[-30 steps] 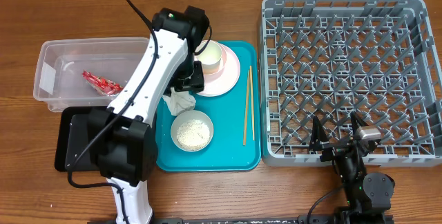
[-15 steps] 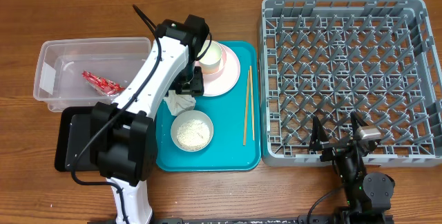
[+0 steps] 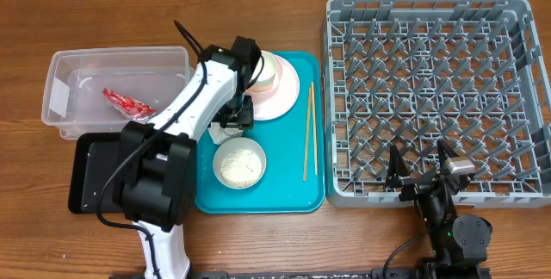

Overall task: Sort waste into correct bins and load items into the dishwasher
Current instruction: 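Move the left gripper back to the crumpled white tissue, then grasp the white tissue with the left gripper and lift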

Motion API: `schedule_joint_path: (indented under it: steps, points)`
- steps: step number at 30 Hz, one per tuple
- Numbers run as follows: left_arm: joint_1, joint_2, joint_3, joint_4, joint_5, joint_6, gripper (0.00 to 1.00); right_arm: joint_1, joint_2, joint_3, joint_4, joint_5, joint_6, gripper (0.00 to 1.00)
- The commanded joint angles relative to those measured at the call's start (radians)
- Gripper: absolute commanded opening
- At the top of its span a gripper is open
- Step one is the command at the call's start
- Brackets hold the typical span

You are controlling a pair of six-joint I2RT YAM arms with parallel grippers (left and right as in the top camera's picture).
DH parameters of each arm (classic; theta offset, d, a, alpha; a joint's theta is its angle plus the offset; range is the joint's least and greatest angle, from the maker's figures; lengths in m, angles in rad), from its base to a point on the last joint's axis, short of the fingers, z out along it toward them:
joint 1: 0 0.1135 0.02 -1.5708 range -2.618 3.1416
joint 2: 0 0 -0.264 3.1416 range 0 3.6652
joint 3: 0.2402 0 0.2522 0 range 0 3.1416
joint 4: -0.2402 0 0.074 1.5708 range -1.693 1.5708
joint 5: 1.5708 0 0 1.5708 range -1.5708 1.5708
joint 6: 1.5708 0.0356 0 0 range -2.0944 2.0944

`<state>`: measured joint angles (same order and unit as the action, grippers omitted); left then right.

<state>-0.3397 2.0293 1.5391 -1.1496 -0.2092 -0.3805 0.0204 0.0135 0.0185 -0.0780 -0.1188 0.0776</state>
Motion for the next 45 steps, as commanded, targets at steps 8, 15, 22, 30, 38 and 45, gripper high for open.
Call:
schedule_joint_path:
  steps: [8, 15, 22, 30, 38, 45]
  points:
    - [0.006, -0.022, -0.019, 0.066, -0.113, 0.031, 0.74, -0.003, -0.01, -0.011, 0.006, 0.005, 0.004, 1.0]
    - [0.006, -0.022, -0.058, 0.126, -0.113, 0.03, 0.74, -0.003, -0.01, -0.011, 0.006, 0.005, 0.004, 1.0]
    - [0.006, -0.022, -0.126, 0.208, -0.112, 0.03, 0.76, -0.003, -0.01, -0.011, 0.006, 0.005, 0.004, 1.0]
    - [0.006, -0.022, -0.213, 0.32, -0.074, 0.03, 0.78, -0.003, -0.01, -0.011, 0.006, 0.005, 0.004, 1.0]
    - [0.006, -0.022, -0.214, 0.315, -0.044, 0.03, 0.57, -0.003, -0.01, -0.011, 0.006, 0.005, 0.004, 1.0]
    - [0.006, -0.022, -0.214, 0.297, -0.025, 0.056, 0.15, -0.003, -0.01, -0.011, 0.006, 0.005, 0.004, 1.0]
